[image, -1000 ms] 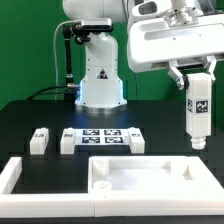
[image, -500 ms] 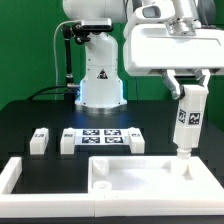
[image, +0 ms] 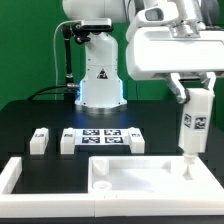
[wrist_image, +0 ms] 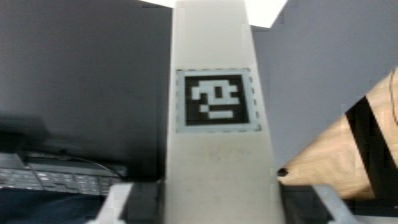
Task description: Assemble desk
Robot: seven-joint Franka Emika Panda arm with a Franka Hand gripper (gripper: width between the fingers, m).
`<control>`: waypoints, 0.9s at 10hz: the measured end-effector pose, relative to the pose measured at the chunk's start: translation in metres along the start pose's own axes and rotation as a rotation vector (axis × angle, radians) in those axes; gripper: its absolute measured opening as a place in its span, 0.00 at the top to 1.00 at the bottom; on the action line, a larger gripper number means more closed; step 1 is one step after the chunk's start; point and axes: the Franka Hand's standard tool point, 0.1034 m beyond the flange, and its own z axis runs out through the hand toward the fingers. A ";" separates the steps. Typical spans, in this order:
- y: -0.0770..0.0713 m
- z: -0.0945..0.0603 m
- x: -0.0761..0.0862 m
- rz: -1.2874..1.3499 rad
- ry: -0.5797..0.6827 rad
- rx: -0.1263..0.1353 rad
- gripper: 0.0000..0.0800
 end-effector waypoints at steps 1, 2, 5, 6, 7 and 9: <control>-0.001 0.007 -0.005 0.000 -0.010 0.003 0.64; -0.003 0.009 -0.005 -0.001 -0.013 0.007 0.64; -0.002 0.015 -0.012 -0.007 -0.024 0.007 0.64; -0.001 0.016 -0.013 -0.005 -0.026 0.006 0.64; -0.001 0.019 -0.015 -0.004 -0.031 0.006 0.64; -0.002 0.025 -0.022 -0.003 -0.043 0.009 0.64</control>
Offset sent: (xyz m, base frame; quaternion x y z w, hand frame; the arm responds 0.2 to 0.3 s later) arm -0.0014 -0.0052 -0.0063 -0.0050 0.0116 -0.0063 0.9999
